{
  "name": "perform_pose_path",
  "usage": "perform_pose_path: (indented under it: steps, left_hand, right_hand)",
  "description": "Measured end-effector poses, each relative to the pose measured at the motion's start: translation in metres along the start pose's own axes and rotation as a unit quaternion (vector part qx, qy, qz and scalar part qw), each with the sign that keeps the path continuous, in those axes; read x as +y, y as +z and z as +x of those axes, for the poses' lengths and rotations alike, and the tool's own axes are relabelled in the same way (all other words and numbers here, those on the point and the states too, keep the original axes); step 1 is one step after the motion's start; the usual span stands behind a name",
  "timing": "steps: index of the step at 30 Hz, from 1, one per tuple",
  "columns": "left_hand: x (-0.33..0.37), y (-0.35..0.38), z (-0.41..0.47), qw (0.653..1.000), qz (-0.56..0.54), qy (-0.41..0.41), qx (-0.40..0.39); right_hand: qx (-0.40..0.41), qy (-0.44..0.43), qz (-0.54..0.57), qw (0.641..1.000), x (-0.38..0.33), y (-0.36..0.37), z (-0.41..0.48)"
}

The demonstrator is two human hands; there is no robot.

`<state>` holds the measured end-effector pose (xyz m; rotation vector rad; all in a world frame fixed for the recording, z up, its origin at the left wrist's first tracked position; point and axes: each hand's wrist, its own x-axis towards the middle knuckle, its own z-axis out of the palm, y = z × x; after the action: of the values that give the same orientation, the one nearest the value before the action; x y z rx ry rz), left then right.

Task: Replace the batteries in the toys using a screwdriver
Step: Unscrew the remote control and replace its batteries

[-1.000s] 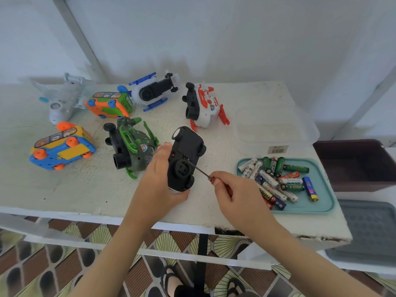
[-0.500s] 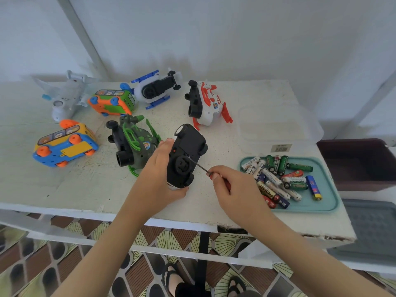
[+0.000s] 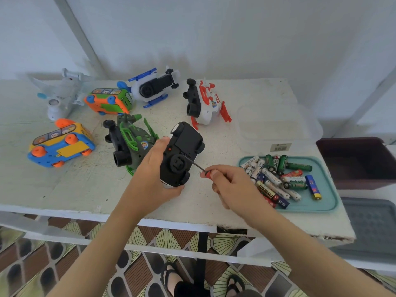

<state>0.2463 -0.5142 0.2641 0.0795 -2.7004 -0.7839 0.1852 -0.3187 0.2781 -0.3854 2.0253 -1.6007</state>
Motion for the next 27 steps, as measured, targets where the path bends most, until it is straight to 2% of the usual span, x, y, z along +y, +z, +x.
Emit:
perform_pose_path:
  steps: [4,6,9,12,18,27]
  left_hand:
    - [0.002,-0.001,0.003,1.0,0.005,0.005,-0.015]
    - [0.004,0.0,0.004,1.0,0.01,0.003,-0.006]
    - [0.005,0.001,0.003,1.0,0.009,-0.005,-0.001]
    - [0.006,0.001,0.003,1.0,0.002,-0.009,-0.002]
    - [0.005,0.005,0.003,0.999,-0.008,-0.034,-0.001]
    - [0.005,0.008,0.004,1.0,-0.006,-0.028,0.005]
  right_hand:
    - [0.015,-0.049,-0.096,0.994,-0.006,-0.008,0.001]
    - [0.027,-0.052,-0.098,0.993,-0.002,0.003,-0.001]
    - [0.028,0.009,0.028,0.999,0.004,0.014,-0.002]
    - [0.022,0.051,0.136,0.989,0.008,0.018,-0.004]
    - [0.046,0.001,0.079,0.996,0.02,0.026,-0.009]
    - [0.057,-0.053,0.021,0.997,0.017,0.021,-0.015]
